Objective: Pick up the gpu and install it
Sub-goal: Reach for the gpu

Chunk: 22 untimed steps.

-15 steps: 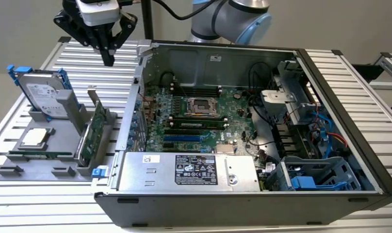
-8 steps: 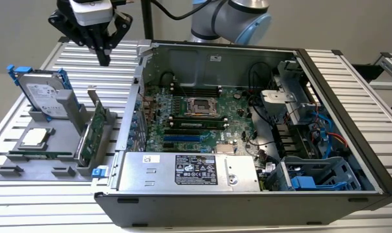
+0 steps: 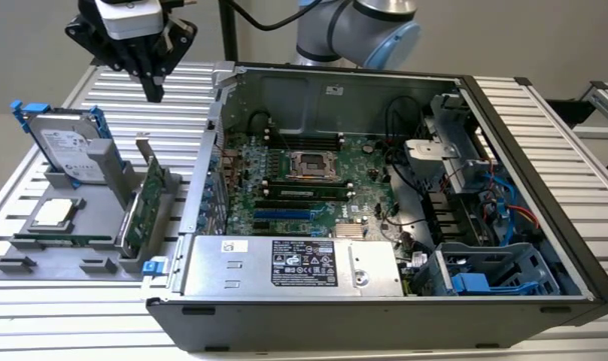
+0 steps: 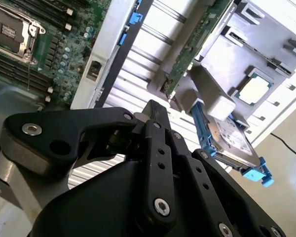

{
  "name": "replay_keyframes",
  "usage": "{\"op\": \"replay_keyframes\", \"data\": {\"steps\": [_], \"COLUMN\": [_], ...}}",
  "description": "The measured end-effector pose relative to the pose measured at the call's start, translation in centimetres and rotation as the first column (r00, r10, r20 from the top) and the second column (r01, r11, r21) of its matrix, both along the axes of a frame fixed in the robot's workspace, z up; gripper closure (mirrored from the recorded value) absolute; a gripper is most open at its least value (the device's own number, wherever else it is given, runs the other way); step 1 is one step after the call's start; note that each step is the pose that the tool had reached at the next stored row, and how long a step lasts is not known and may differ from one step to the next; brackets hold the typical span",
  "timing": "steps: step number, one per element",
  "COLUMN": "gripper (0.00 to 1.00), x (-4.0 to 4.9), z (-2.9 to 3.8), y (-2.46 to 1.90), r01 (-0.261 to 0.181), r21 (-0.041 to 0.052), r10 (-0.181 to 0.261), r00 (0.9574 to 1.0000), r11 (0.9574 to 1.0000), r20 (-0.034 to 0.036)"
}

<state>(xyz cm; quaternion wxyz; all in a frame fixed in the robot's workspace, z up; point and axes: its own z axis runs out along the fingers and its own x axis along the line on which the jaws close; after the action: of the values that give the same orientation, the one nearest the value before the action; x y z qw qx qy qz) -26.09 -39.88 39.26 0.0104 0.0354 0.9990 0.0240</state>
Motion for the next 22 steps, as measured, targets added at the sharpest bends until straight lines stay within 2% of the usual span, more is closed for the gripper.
{"op": "replay_keyframes", "data": {"steps": [22], "gripper": [1.0], "x": [-2.21], "z": [0.0], "y": [0.0], "r01": [0.0], "r21": [0.0], "r10": [0.0], "r00": [1.0], "r11": [1.0], "r20": [0.0]}}
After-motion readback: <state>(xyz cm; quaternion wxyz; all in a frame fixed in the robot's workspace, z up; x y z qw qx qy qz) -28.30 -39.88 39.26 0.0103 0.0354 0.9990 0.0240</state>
